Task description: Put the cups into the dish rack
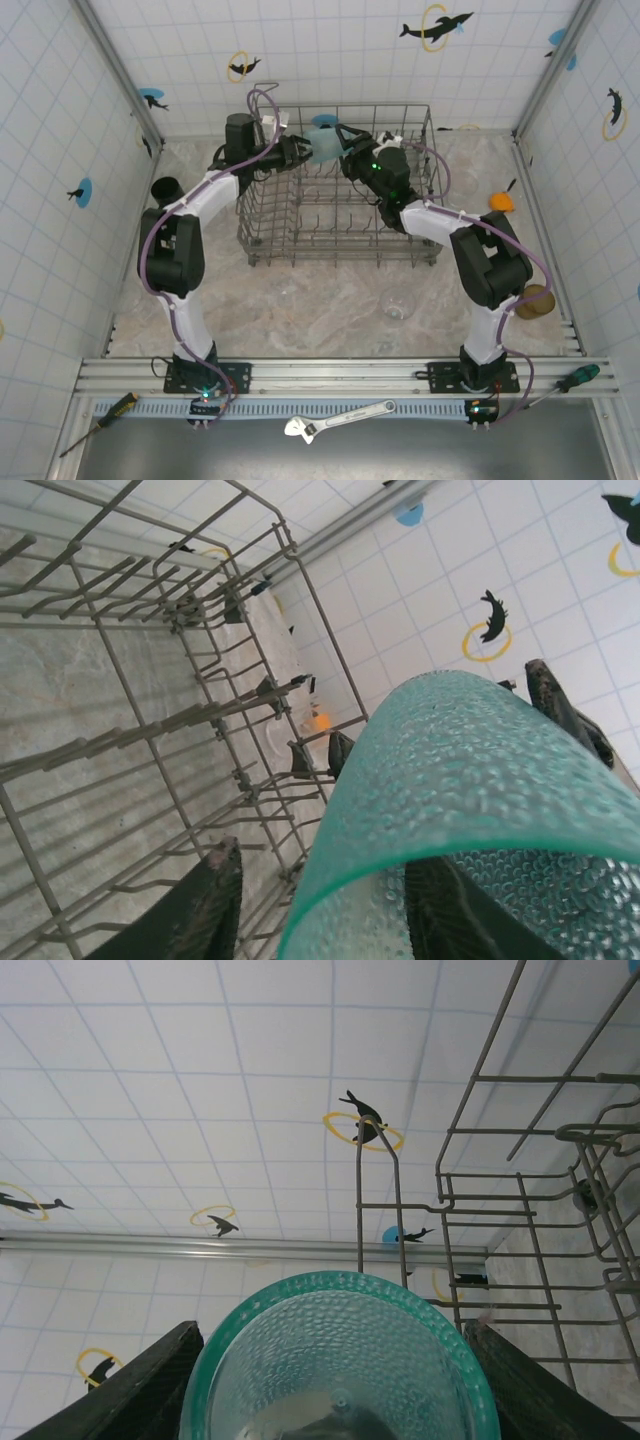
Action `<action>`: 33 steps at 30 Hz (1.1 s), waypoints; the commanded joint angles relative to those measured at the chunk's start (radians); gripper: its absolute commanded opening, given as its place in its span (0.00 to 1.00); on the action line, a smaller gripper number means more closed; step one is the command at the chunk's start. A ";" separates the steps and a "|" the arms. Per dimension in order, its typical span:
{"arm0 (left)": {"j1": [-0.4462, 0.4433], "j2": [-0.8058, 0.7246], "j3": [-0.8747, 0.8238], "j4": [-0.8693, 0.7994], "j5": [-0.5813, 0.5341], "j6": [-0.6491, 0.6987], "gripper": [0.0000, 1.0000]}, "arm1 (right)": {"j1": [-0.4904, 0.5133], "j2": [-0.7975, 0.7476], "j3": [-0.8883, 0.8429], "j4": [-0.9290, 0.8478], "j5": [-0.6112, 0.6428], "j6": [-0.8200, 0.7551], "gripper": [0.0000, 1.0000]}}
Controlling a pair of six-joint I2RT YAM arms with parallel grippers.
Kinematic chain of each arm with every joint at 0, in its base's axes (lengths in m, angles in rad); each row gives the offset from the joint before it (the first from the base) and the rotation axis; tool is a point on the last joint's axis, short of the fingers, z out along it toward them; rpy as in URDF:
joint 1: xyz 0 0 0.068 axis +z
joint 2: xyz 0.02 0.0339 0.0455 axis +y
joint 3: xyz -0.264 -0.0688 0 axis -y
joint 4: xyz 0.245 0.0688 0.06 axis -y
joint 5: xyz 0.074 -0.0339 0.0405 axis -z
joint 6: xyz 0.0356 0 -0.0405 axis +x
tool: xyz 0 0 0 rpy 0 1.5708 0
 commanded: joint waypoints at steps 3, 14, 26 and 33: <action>-0.002 -0.085 -0.016 -0.080 -0.080 0.090 0.72 | -0.012 -0.066 0.006 -0.036 0.057 -0.110 0.47; 0.005 -0.227 -0.068 -0.194 -0.262 0.248 0.97 | -0.034 -0.109 0.048 -0.191 0.108 -0.258 0.47; 0.017 -0.420 -0.197 -0.258 -0.529 0.432 0.97 | -0.018 -0.139 0.138 -0.394 0.216 -0.515 0.47; 0.078 -0.498 -0.264 -0.297 -0.595 0.462 0.97 | 0.020 -0.118 0.222 -0.485 0.310 -0.731 0.46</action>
